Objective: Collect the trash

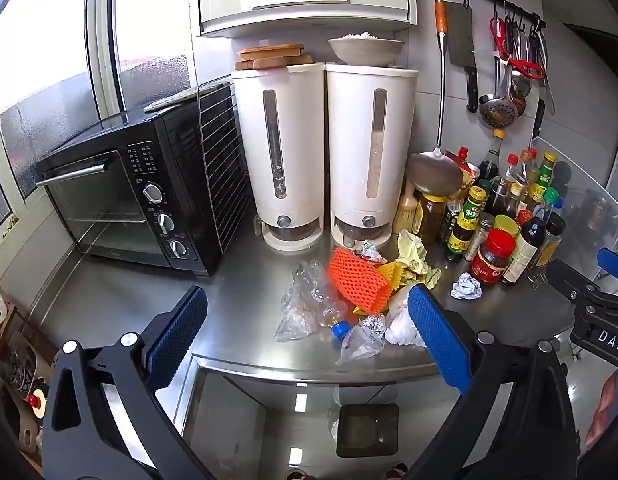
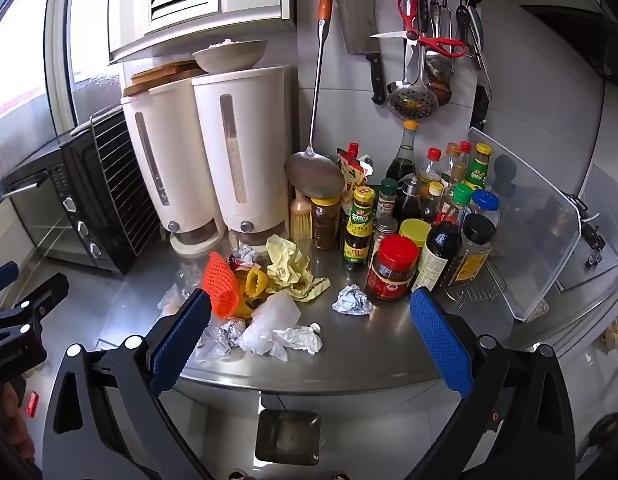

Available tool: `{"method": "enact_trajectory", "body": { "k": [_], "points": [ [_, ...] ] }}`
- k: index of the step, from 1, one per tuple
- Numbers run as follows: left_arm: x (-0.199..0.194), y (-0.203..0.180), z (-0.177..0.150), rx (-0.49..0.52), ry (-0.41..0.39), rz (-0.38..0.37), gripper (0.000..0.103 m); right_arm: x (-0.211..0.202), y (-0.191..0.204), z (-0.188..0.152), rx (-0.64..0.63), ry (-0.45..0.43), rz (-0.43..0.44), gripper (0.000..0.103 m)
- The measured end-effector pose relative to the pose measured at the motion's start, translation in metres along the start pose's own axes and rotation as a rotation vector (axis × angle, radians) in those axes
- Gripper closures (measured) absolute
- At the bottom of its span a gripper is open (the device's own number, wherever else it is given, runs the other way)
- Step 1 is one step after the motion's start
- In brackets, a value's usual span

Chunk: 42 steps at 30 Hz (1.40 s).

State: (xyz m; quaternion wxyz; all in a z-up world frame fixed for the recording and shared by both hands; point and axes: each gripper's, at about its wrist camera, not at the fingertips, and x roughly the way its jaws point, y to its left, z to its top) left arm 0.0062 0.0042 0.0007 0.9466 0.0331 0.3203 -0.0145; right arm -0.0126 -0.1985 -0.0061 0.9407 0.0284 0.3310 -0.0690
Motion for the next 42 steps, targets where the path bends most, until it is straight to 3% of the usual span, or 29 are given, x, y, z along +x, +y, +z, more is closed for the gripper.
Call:
{"method": "enact_trajectory", "body": {
  "k": [42],
  "points": [
    [0.000,0.003,0.012,-0.015,-0.014,0.013,0.008,0.010,0.000,0.006,0.014,-0.007,0.016,0.003]
  ]
}}
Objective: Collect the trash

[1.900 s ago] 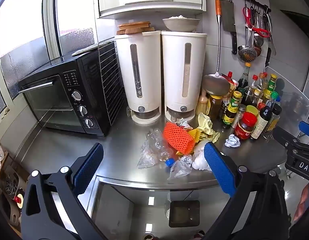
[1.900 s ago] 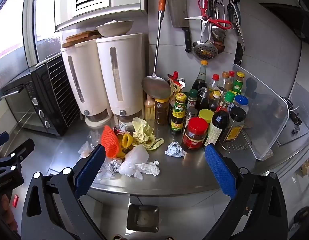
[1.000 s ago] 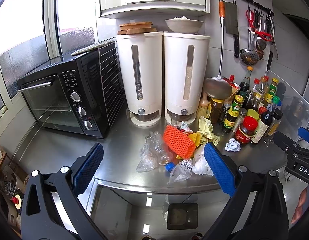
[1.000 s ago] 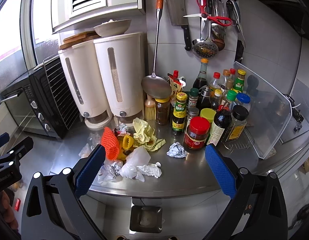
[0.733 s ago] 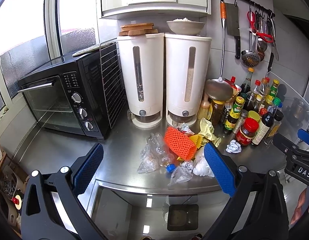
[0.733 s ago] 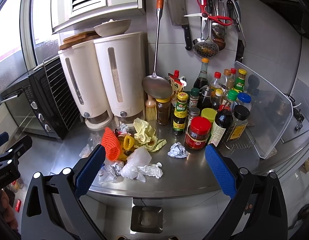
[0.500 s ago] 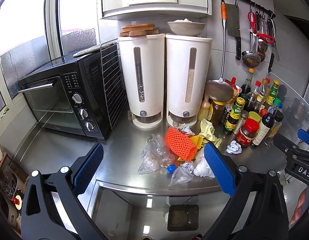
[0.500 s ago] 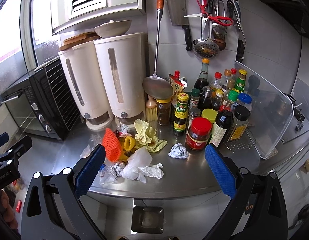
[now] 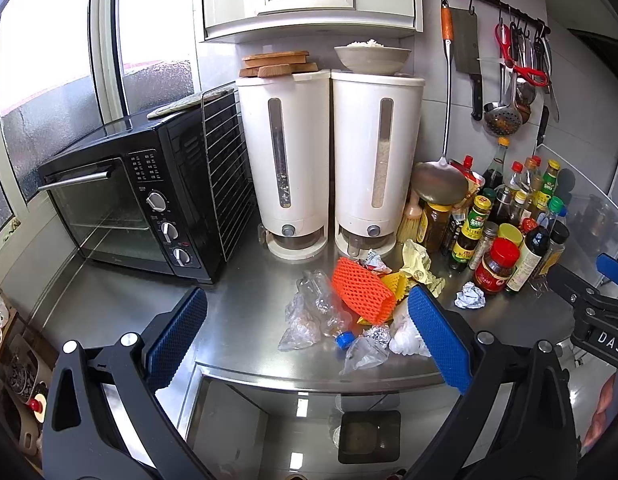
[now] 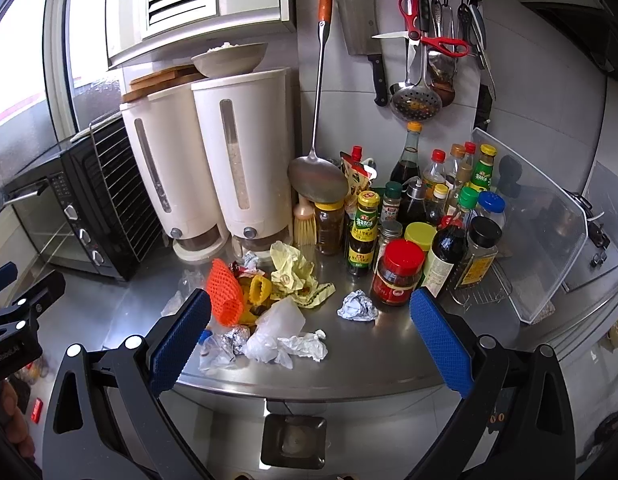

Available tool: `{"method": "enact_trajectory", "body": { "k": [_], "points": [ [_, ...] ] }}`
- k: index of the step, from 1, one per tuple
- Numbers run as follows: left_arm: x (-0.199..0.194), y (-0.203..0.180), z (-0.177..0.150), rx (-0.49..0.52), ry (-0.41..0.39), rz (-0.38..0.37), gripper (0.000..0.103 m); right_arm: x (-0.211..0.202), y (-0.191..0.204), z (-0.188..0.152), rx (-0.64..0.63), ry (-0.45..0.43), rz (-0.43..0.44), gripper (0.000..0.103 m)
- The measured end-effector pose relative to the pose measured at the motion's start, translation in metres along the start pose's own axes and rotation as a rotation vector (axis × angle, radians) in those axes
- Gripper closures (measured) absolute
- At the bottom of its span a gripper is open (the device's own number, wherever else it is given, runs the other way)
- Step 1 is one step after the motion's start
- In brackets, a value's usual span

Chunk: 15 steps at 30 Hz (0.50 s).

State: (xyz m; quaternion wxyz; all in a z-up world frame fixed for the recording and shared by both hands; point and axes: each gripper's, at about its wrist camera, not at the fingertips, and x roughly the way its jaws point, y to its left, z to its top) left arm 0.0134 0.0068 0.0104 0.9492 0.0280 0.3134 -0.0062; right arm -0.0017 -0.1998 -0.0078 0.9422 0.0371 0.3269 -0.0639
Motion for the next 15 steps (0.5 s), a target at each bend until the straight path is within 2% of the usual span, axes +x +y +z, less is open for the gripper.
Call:
{"method": "enact_trajectory", "body": {
  "k": [15],
  "points": [
    [-0.0025,0.0023,-0.0018,-0.001,0.000,0.009,0.008,-0.0049,-0.0044,0.0035,0.028,-0.017,0.016,0.003]
  ]
}}
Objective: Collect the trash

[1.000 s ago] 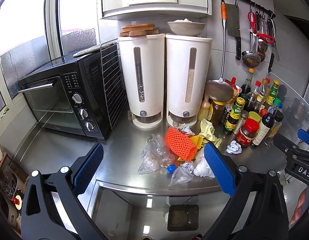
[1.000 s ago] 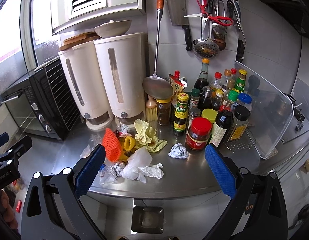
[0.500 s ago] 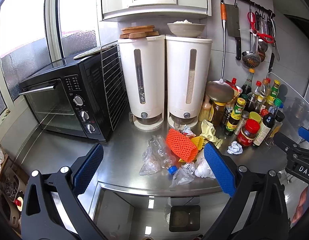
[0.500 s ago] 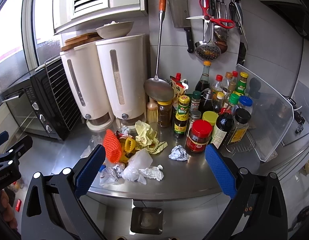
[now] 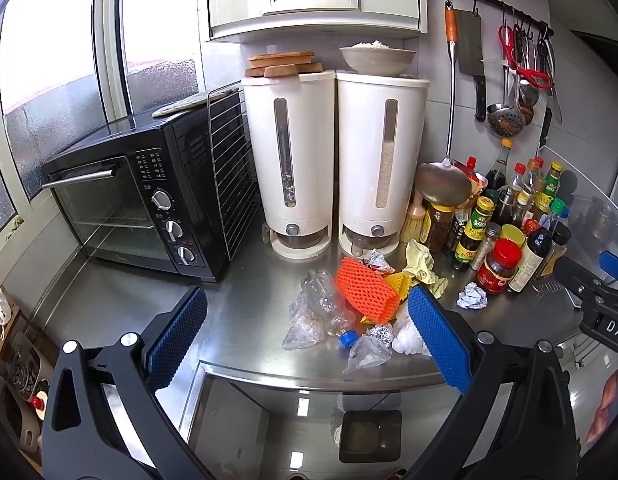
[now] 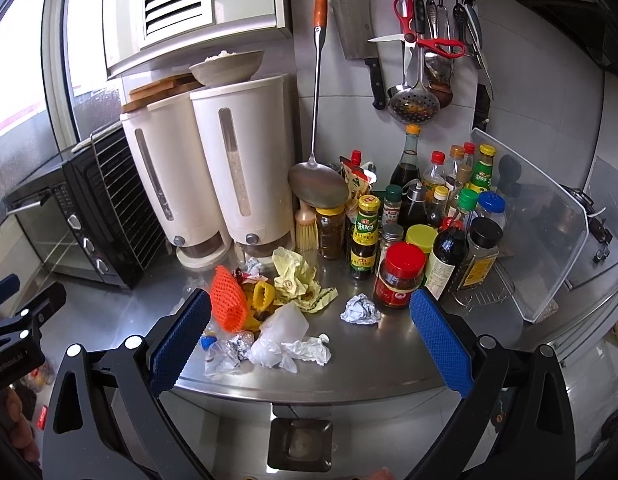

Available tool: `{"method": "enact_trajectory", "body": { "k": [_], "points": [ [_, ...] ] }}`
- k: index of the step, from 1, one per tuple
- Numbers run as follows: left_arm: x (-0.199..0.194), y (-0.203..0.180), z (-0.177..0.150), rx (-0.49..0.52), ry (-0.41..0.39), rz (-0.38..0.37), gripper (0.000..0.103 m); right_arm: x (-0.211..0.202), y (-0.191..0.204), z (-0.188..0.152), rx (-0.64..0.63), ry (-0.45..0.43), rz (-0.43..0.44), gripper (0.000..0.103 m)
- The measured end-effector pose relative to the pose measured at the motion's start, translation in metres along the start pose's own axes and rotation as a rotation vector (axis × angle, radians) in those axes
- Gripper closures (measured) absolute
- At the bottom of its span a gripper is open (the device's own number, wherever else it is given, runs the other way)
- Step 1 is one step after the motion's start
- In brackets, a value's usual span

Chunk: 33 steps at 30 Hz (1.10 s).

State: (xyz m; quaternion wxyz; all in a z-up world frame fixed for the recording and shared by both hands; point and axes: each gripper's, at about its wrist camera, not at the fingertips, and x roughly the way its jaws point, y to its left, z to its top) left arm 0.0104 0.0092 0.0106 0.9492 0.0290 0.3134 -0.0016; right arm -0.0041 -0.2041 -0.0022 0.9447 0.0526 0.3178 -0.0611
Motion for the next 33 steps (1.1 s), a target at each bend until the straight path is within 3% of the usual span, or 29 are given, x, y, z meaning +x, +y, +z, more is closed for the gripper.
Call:
{"method": "enact_trajectory", "body": {
  "k": [5,11,19,26,33],
  "points": [
    [0.002,-0.002,-0.002,0.009,0.004,-0.009,0.008,0.004,-0.002,-0.002,0.023,-0.002,0.053,0.003],
    [0.014,-0.006,-0.007,0.020,0.022,-0.021,0.008,0.016,0.005,-0.008,-0.042,-0.024,-0.001,0.003],
    [0.051,-0.007,-0.024,0.024,0.112,-0.068,0.008,0.050,-0.008,-0.025,-0.014,0.072,0.000,0.003],
    [0.087,-0.009,-0.040,0.032,0.177,-0.053,0.008,0.087,-0.014,-0.041,0.006,0.160,0.012,0.003],
    [0.131,-0.012,-0.063,0.036,0.273,-0.097,0.010,0.138,-0.014,-0.065,-0.025,0.245,0.049,0.009]
  ]
}}
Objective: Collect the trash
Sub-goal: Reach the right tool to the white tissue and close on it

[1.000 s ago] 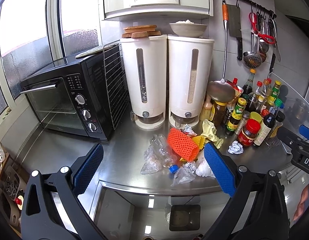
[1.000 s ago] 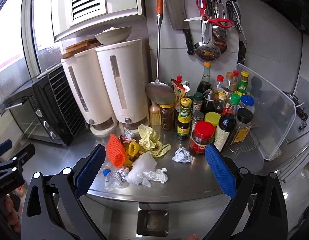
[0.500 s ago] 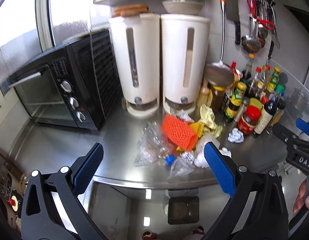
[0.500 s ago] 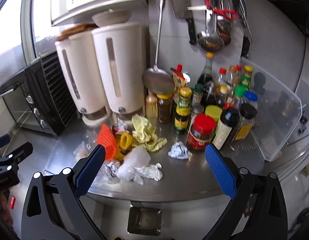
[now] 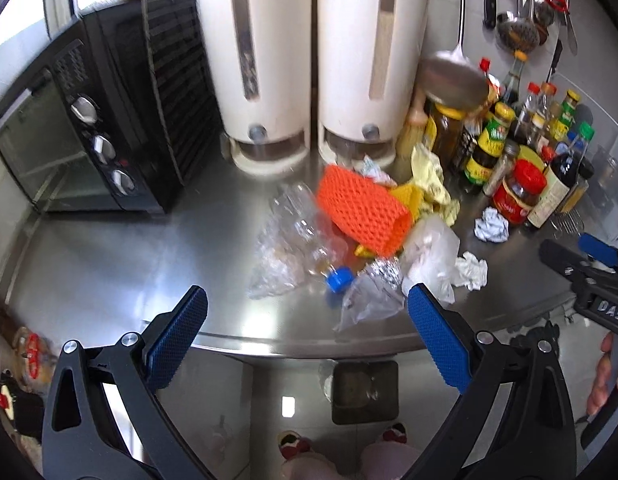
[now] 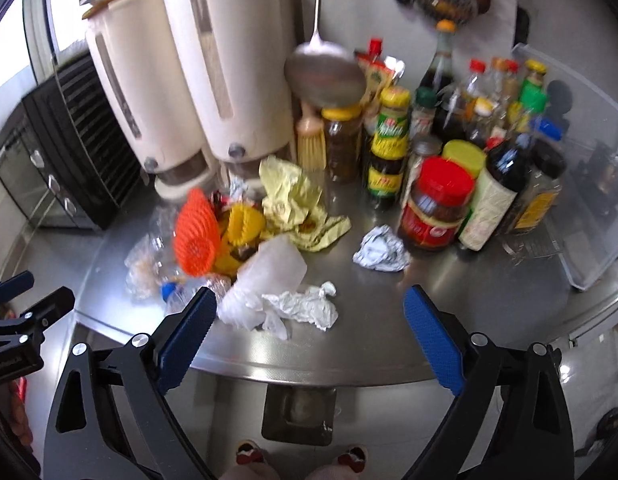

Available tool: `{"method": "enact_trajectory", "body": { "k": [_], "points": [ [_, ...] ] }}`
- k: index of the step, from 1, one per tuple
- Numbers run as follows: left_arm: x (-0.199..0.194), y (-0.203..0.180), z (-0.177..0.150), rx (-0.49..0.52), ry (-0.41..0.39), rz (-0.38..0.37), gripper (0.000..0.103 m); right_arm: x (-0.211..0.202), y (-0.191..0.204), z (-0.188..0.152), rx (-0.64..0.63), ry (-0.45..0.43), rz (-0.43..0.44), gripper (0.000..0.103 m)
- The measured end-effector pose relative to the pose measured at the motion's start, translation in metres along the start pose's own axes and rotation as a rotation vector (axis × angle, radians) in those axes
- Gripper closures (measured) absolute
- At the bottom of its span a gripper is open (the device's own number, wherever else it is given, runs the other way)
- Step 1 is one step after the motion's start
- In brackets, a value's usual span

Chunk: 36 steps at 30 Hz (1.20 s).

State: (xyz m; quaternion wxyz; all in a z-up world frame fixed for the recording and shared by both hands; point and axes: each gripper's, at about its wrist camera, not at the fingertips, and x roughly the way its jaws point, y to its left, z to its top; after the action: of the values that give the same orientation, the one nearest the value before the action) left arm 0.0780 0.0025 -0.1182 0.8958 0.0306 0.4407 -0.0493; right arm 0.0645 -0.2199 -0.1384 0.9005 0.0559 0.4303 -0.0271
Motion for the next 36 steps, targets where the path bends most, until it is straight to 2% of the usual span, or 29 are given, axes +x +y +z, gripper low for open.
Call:
{"method": "enact_trajectory", "body": {
  "k": [5,8,11,23,28,31,34,36],
  "points": [
    [0.035,-0.007,-0.007,0.023,0.053,-0.019,0.012,0.037,-0.008,-0.011,0.008,0.072,0.024,0.011],
    [0.054,-0.013,-0.013,0.039,0.090,-0.039,0.019,0.058,-0.011,-0.016,0.013,0.123,0.086,0.026],
    [0.074,-0.020,-0.019,0.050,0.130,-0.059,0.027,0.078,-0.009,-0.019,0.004,0.163,0.102,0.034],
    [0.114,-0.032,-0.020,0.014,0.219,-0.116,0.029,0.118,-0.009,-0.015,-0.026,0.208,0.106,0.036],
    [0.128,-0.042,-0.021,0.022,0.256,-0.145,0.031,0.132,-0.013,-0.015,-0.004,0.249,0.144,0.051],
    [0.137,-0.048,-0.022,0.030,0.279,-0.171,0.042,0.138,-0.015,-0.014,-0.001,0.264,0.154,0.055],
    [0.147,-0.054,-0.022,0.044,0.300,-0.179,0.051,0.143,-0.018,-0.015,0.010,0.282,0.162,0.064],
    [0.152,-0.055,-0.023,0.040,0.314,-0.185,0.057,0.144,-0.019,-0.016,0.017,0.292,0.167,0.079]
  ]
}}
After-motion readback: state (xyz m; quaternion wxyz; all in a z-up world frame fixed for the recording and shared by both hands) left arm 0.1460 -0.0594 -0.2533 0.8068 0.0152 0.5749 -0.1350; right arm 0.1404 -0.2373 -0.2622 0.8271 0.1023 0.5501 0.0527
